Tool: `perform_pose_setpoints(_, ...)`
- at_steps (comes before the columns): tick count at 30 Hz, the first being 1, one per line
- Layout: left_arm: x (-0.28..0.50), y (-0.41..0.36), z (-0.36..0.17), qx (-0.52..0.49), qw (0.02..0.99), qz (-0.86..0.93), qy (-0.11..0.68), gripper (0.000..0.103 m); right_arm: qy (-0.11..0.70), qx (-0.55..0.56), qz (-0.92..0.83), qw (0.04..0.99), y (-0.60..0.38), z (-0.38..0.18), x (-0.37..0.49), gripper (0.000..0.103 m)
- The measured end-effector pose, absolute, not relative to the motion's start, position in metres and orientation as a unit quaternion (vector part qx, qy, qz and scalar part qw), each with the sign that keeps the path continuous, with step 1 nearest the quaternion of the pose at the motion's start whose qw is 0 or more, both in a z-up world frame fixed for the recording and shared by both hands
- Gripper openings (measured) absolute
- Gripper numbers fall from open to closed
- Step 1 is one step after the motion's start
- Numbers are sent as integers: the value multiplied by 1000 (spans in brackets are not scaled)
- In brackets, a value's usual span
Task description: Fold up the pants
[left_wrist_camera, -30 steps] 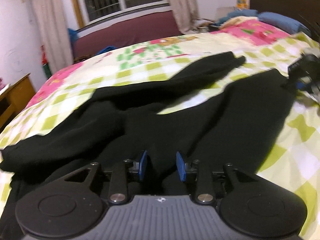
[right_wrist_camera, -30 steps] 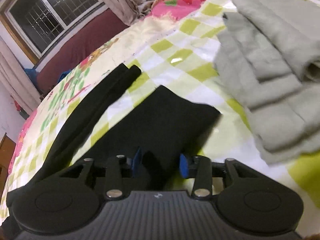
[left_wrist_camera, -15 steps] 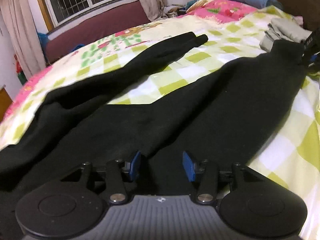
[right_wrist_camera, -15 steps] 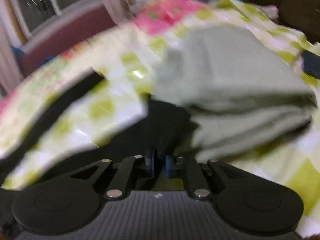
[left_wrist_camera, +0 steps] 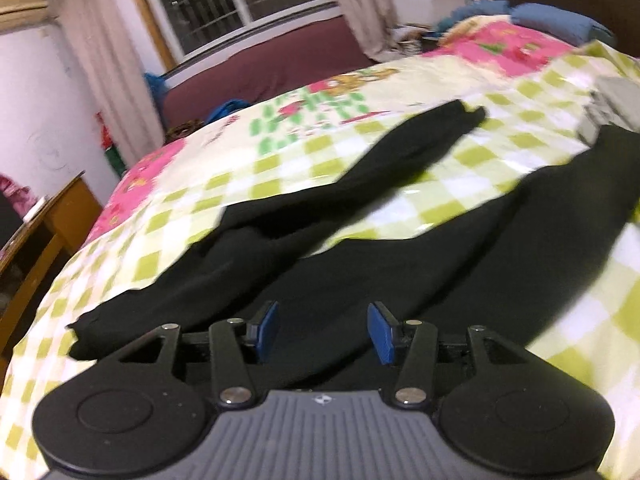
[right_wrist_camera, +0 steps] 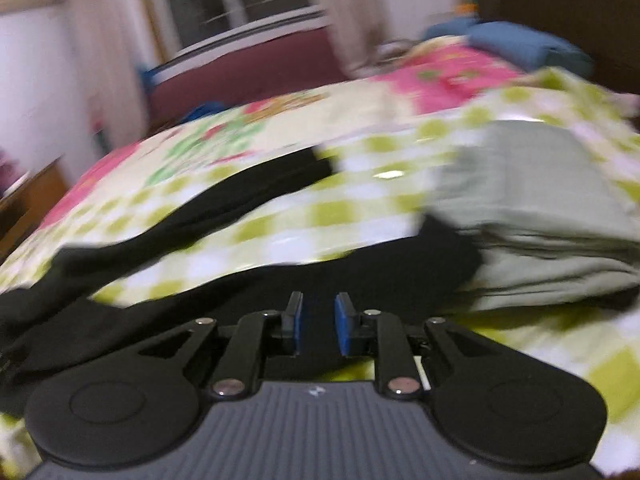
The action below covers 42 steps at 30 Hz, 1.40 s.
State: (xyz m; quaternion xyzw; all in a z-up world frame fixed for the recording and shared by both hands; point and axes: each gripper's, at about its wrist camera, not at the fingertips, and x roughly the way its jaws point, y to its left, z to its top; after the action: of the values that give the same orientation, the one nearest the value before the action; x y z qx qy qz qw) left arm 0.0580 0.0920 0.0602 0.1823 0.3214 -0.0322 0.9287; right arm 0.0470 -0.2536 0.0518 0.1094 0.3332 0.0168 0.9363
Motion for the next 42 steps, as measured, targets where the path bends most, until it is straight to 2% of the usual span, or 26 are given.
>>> perform_pose_setpoints(3, 67, 132, 57, 195, 928, -11, 317, 66, 336, 67, 94, 935, -209, 61, 68, 36)
perform_pose_setpoints(8, 104, 213, 53, 193, 926, 21, 322, 69, 341, -37, 199, 918, -107, 60, 124, 44)
perform_pose_setpoints(11, 132, 261, 56, 184, 928, 41, 321, 76, 337, -95, 275, 895, -38, 50, 164, 57)
perform_pose_setpoints(15, 169, 315, 61, 144, 932, 47, 329, 81, 333, -158, 346, 863, 44, 32, 225, 63)
perform_pose_setpoints(17, 185, 334, 59, 138, 932, 41, 331, 87, 339, -186, 359, 849, 77, 20, 254, 63)
perform_pose_setpoints(19, 199, 350, 53, 139, 928, 33, 344, 88, 337, -207, 367, 842, 105, 14, 271, 64)
perform_pose_setpoints(21, 208, 365, 47, 130, 922, 24, 363, 88, 343, -230, 373, 831, 119, 7, 277, 70)
perform_pose_setpoints(24, 221, 389, 38, 107, 917, 32, 382, 88, 360, -272, 380, 807, 134, -5, 291, 70)
perform_pose_setpoints(26, 231, 405, 33, 78, 912, 29, 401, 93, 368, -280, 383, 800, 136, -8, 299, 71)
perform_pose_setpoints(33, 252, 424, 13, 41, 892, -16, 449, 91, 408, -279, 398, 773, 139, -8, 322, 78)
perform_pose_setpoints(34, 258, 422, 8, 38, 887, -11, 460, 81, 421, -273, 395, 769, 141, -13, 327, 77)
perform_pose_setpoints(35, 261, 421, 5, 40, 883, 0, 468, 65, 435, -264, 392, 767, 142, -16, 331, 74)
perform_pose_setpoints(36, 264, 418, 2, 47, 881, 9, 471, 58, 446, -253, 390, 765, 142, -17, 334, 54)
perform_pose_setpoints(37, 265, 415, 3, 51, 881, 13, 469, 41, 457, -236, 390, 764, 141, -18, 336, 35)
perform_pose_setpoints(38, 266, 414, 6, 51, 884, 19, 465, 34, 467, -225, 388, 762, 141, -16, 337, 12)
perform_pose_setpoints(41, 267, 415, 24, 49, 896, 33, 441, 21, 456, -236, 375, 772, 144, -6, 331, 7)
perform_pose_setpoints(42, 265, 416, 34, 47, 902, 39, 428, 21, 447, -239, 372, 778, 145, 0, 329, 7)
